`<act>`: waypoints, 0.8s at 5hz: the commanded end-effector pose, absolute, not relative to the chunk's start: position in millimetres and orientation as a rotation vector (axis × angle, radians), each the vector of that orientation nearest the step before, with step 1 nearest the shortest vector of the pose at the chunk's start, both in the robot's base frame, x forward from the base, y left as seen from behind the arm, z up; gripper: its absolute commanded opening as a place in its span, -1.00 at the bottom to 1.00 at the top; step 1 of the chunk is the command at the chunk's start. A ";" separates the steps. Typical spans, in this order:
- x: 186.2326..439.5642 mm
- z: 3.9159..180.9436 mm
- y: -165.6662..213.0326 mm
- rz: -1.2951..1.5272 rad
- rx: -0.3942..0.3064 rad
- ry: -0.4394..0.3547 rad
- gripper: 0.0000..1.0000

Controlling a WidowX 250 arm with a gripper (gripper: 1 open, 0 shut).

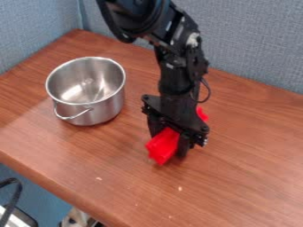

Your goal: Put the red object in the metal pot

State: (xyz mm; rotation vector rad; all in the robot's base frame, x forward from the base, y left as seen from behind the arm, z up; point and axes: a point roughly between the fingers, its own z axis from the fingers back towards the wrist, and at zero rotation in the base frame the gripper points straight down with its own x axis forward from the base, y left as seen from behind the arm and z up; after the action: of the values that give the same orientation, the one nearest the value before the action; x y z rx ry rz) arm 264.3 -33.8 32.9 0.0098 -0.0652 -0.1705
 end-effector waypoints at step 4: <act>246.4 54.2 -35.8 -0.212 -0.049 -0.111 -1.00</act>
State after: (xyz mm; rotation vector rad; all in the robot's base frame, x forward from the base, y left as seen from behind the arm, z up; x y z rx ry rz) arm 243.4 -34.3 49.2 -0.0439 -0.0882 -0.2136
